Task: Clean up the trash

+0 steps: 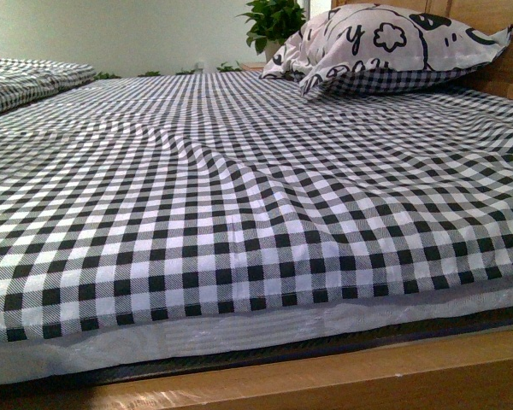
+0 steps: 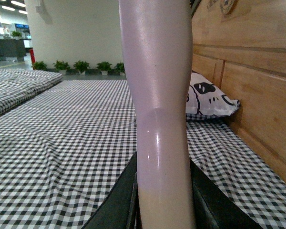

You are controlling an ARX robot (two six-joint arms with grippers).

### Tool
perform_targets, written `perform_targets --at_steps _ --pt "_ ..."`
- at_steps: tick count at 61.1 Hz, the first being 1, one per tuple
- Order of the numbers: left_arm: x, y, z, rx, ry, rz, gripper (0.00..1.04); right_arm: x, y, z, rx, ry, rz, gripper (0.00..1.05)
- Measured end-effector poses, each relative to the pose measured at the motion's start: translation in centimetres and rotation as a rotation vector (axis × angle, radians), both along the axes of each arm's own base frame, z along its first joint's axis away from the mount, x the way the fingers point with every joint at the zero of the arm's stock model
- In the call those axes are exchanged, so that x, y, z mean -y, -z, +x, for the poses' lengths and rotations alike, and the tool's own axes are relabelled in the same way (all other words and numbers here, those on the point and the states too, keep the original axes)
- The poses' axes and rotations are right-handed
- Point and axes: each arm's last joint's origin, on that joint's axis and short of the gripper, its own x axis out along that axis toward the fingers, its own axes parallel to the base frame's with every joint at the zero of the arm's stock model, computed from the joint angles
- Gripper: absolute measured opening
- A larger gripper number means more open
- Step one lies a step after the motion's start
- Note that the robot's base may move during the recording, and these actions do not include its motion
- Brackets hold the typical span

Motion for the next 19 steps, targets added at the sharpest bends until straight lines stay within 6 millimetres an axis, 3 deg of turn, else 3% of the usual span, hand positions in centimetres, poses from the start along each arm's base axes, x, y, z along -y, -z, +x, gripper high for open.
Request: perform_targets --at_steps 19 --pt "0.00 0.00 0.00 0.000 0.000 0.000 0.25 0.00 0.00 0.00 0.000 0.000 0.000 0.20"
